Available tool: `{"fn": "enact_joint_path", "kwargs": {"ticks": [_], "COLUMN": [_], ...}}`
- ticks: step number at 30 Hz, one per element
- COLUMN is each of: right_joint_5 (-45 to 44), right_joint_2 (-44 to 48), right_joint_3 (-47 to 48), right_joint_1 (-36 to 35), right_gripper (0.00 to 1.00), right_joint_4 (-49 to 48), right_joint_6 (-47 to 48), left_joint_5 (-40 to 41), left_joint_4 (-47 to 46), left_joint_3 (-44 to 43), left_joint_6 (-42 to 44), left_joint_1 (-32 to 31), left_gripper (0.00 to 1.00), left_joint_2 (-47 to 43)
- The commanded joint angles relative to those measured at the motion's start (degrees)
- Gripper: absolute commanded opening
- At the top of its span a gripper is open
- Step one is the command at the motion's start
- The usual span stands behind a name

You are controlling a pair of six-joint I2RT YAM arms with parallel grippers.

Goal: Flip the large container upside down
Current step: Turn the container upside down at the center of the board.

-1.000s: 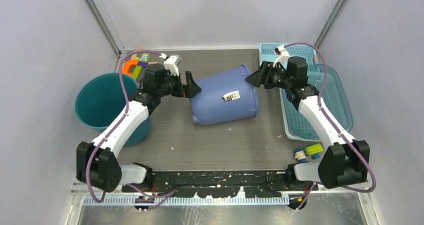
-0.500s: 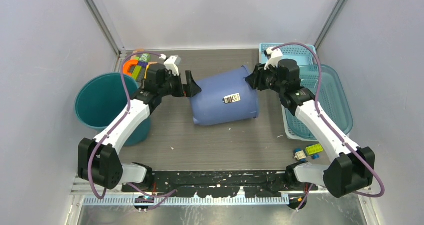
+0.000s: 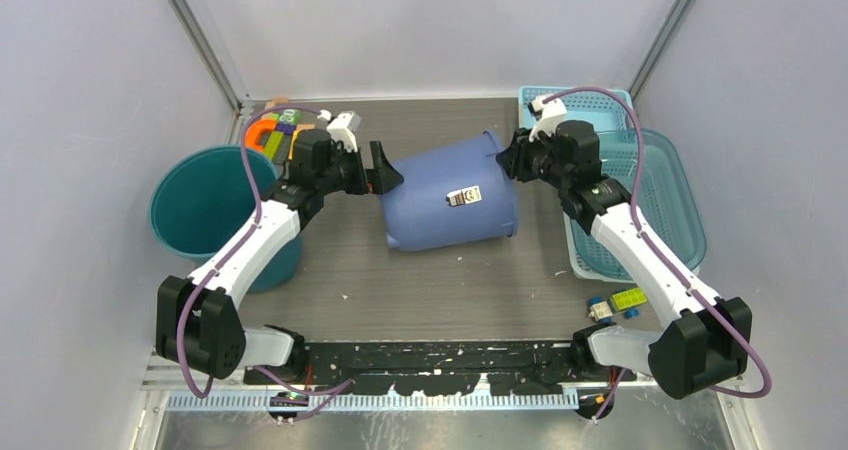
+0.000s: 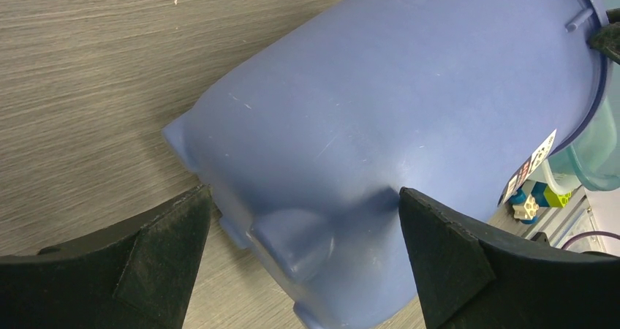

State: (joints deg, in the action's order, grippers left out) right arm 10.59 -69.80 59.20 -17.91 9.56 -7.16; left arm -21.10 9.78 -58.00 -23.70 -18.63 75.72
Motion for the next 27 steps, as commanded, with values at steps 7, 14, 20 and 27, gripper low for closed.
{"fn": "enact_joint_path", "kwargs": {"ticks": [7, 14, 20, 27], "right_joint_5": [-0.5, -1.3, -2.3, -2.9], "right_joint_2": [-0.2, -1.0, -2.2, -3.4], "right_joint_3": [0.7, 1.8, 3.0, 4.2], "right_joint_1": [-0.7, -0.7, -0.7, -0.7], "right_gripper": [0.13, 0.08, 0.08, 0.08], "right_joint_4": [0.1, 1.1, 1.8, 2.8], "right_joint_6": [1.8, 0.9, 0.4, 0.0], "left_joint_5": [-0.6, 1.2, -8.7, -19.4], "left_joint_4": [0.1, 10.3, 21.0, 24.6], "left_joint_3": [-1.0, -8.0, -8.9, -8.1], "left_joint_6": [0.3, 5.7, 14.6, 16.8], "left_joint_1": [0.6, 1.0, 1.0, 0.9], "left_gripper": [1.0, 1.0, 1.0, 1.0], "left_joint_2": [-1.4, -2.2, 0.0, 1.1]}}
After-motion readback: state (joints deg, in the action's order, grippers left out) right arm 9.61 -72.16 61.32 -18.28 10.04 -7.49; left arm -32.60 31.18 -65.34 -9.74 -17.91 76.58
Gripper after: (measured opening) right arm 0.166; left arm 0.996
